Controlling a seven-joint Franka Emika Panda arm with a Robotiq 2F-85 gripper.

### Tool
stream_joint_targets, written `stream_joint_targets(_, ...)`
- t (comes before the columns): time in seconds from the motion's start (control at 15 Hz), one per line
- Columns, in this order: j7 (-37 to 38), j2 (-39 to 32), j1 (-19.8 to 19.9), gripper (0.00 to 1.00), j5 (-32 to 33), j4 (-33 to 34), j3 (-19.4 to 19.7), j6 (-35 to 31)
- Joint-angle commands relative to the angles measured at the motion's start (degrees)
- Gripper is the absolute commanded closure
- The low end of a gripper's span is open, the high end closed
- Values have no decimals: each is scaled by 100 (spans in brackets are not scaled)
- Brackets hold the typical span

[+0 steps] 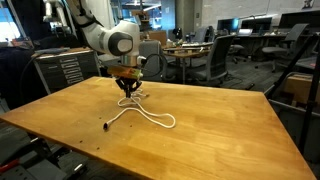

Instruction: Tie a knot using the white rope

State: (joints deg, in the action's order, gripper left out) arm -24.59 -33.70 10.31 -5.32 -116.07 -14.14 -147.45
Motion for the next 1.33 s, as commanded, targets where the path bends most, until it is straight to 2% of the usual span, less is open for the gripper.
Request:
stream_joint_targets(0.0, -81, 94, 20, 57, -156, -33, 87, 87)
stream_joint_targets(0.4, 24, 286, -58, 11, -111, 8, 187, -311)
stream_joint_targets(0.53, 111, 259, -97, 0, -68, 132, 251, -441)
stream_joint_targets(0.8, 386, 21, -231, 0, 88, 461, 530, -891)
stream_joint_targets(1.07, 1175, -405, -759, 0, 705, 887, 1337, -1083)
stream_joint_targets(1.27, 1736, -758, -1082, 0, 1064, 1238, 1729, -947)
